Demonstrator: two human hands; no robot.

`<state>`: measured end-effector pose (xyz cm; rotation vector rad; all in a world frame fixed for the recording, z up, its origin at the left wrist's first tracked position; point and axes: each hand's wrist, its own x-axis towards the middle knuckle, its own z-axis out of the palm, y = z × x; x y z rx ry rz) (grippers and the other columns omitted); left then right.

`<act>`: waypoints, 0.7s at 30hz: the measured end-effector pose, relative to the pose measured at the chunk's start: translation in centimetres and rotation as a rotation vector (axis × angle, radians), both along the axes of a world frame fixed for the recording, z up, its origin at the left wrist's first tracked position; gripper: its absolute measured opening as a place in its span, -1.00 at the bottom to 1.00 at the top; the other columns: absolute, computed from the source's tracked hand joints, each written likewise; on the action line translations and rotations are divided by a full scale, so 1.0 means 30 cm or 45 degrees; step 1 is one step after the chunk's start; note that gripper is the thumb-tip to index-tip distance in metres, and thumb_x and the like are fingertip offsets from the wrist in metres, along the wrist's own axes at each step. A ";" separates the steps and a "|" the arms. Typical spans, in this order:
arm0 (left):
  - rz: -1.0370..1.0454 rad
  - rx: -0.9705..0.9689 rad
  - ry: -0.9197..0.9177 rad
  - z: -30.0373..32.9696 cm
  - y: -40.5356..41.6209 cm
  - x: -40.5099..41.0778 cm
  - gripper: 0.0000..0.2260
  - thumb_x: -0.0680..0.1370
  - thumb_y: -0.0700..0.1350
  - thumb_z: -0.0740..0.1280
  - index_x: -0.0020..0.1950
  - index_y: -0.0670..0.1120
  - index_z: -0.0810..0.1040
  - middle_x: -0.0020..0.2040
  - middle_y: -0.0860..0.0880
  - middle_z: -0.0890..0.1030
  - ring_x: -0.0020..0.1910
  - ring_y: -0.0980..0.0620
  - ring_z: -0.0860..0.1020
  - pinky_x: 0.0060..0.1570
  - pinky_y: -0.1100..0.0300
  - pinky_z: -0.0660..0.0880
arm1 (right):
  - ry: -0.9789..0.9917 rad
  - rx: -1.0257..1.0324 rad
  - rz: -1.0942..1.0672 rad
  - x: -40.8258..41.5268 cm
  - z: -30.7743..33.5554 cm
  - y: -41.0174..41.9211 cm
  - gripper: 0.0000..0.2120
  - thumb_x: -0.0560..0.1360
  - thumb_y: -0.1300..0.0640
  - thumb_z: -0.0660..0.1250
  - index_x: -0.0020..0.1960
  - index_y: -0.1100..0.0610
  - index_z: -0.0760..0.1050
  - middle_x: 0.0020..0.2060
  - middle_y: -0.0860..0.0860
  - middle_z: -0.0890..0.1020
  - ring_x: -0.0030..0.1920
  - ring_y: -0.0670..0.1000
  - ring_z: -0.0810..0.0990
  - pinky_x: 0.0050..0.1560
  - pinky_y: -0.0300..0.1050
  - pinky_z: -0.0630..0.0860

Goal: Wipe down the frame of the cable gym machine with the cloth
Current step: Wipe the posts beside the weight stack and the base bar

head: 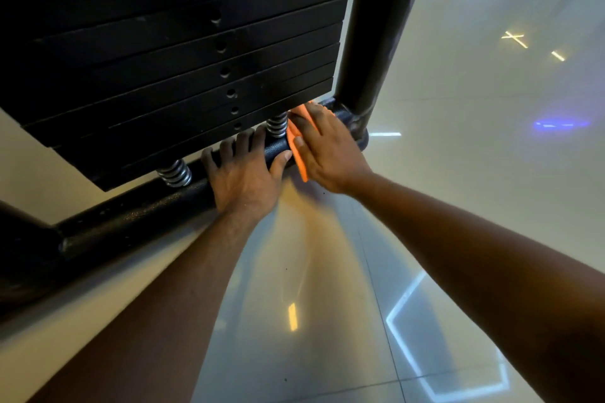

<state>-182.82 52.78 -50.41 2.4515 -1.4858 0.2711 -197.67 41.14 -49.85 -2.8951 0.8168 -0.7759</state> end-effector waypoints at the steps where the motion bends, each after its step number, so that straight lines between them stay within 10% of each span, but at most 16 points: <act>1: -0.006 0.004 0.010 0.001 -0.001 0.001 -0.42 0.68 0.36 0.11 0.55 0.03 0.41 0.49 -0.06 0.52 0.46 -0.19 0.45 0.45 -0.31 0.26 | 0.045 0.020 0.003 -0.025 0.019 -0.039 -0.55 0.81 0.00 0.16 0.64 0.14 0.37 0.57 0.20 0.42 0.56 0.18 0.32 0.63 0.08 0.16; 7: -0.006 0.006 0.006 0.010 0.001 -0.003 -0.42 0.69 0.36 0.12 0.54 0.02 0.42 0.47 -0.07 0.53 0.44 -0.19 0.46 0.44 -0.30 0.28 | -0.088 0.066 -0.190 0.010 0.033 -0.057 -0.60 0.80 -0.02 0.16 0.51 0.15 0.52 0.38 0.19 0.54 0.37 0.21 0.49 0.48 0.12 0.38; 21: -0.037 0.034 0.024 0.008 0.006 0.006 -0.39 0.69 0.38 0.09 0.60 0.03 0.37 0.51 -0.08 0.49 0.49 -0.20 0.43 0.46 -0.31 0.26 | 0.031 0.202 -0.160 -0.145 -0.093 -0.026 -0.33 0.78 -0.06 0.22 0.79 -0.03 0.02 0.77 0.05 -0.05 0.77 0.13 -0.15 0.74 0.09 0.04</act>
